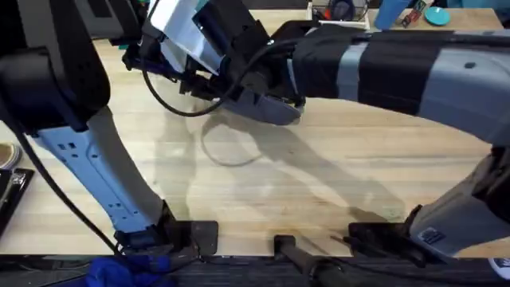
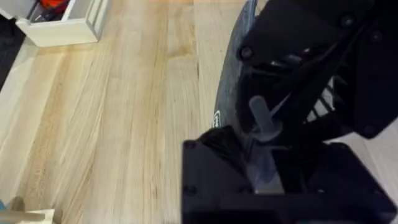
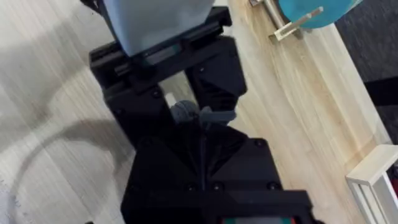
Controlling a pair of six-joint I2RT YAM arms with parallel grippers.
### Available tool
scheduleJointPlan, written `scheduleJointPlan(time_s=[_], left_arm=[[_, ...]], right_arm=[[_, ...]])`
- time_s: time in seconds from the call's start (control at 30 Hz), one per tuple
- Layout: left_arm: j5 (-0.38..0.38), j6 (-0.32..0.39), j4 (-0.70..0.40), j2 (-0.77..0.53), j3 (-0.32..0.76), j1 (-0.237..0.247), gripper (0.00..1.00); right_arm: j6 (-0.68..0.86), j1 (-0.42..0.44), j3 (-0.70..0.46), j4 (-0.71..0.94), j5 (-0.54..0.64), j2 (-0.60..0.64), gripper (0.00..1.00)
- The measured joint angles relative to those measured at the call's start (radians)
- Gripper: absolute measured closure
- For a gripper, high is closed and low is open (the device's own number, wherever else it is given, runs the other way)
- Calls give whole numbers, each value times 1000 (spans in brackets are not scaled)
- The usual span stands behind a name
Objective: Unzip the bag, pick up the pens from the table one at a time and place them inside, then zip the bag closed.
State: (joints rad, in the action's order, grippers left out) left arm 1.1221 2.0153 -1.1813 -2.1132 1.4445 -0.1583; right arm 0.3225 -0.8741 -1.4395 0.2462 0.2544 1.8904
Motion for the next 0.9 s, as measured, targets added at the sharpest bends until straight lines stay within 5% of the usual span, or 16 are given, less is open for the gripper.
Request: scheduleJointPlan(time_s=[0.17, 0.9], left_arm=[[0, -1, 5, 0, 0, 2, 944], [0, -3, 4, -1, 0, 3, 956]], right_arm=[[0, 0, 0, 5, 0, 0, 971], [-30, -1, 0, 41, 20, -7, 972]])
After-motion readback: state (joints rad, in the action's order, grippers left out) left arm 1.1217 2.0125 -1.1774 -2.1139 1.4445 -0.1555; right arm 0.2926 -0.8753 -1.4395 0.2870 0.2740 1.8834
